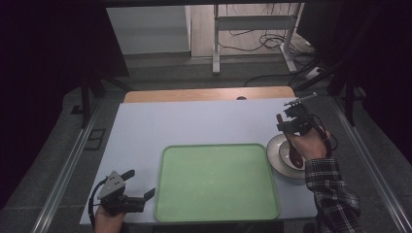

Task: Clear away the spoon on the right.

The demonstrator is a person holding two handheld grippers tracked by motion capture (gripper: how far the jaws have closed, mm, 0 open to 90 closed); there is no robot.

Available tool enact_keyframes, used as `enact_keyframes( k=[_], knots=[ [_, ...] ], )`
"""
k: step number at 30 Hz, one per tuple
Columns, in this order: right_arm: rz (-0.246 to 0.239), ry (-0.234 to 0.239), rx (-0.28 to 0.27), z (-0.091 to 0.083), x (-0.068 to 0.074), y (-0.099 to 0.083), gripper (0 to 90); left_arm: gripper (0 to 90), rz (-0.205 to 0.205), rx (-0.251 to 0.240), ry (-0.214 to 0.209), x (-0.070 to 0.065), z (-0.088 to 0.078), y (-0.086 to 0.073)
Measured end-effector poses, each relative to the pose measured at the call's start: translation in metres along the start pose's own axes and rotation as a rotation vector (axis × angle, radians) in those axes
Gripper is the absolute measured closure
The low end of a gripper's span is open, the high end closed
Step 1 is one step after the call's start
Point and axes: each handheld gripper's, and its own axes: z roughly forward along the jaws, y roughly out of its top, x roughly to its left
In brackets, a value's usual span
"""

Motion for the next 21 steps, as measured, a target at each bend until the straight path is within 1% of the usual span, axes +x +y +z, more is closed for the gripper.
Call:
enact_keyframes(
  k=[1, 2, 3, 6, 7, 8, 9, 13, 15, 17, 21],
  knots=[
    [-0.011, 0.000, 0.005, -0.004, 0.002, 0.002, 76.4, 0.0, 0.000, 0.000, 0.000, 0.000, 0.000, 0.000],
    [-0.011, 0.000, 0.005, -0.004, 0.002, 0.002, 76.4, 0.0, 0.000, -0.001, 0.000, 0.000, 0.000, 0.000],
    [-0.014, -0.003, 0.007, -0.008, 0.003, 0.005, 76.5, 0.0, 0.001, 0.000, 0.001, 0.000, 0.000, 0.000],
    [-0.018, 0.005, 0.011, -0.013, 0.005, 0.007, 76.5, 0.0, 0.002, 0.000, 0.001, 0.000, 0.000, 0.000],
    [-0.020, 0.008, 0.018, -0.017, 0.006, 0.008, 76.5, 0.0, 0.002, 0.000, 0.001, 0.000, 0.000, 0.000],
    [-0.020, 0.008, 0.018, -0.017, 0.006, 0.008, 76.5, 0.0, 0.001, 0.000, 0.001, 0.000, 0.000, 0.000],
    [-0.019, 0.016, 0.024, -0.021, 0.008, 0.010, 76.5, 0.0, 0.001, 0.000, 0.001, 0.000, 0.000, 0.000],
    [-0.017, 0.023, 0.037, -0.026, 0.010, 0.010, 76.5, 0.0, 0.002, 0.002, 0.000, 0.000, 0.000, 0.000],
    [-0.012, 0.041, 0.051, -0.030, 0.012, 0.010, 76.5, 0.0, 0.003, 0.003, -0.001, -0.001, 0.001, 0.000],
    [-0.011, 0.044, 0.055, -0.031, 0.013, 0.009, 76.5, 0.0, 0.003, 0.003, 0.000, -0.001, 0.001, 0.000],
    [-0.013, 0.066, 0.068, -0.034, 0.018, 0.007, 76.5, 0.0, 0.004, 0.003, 0.000, -0.001, 0.001, 0.000]
  ],
)
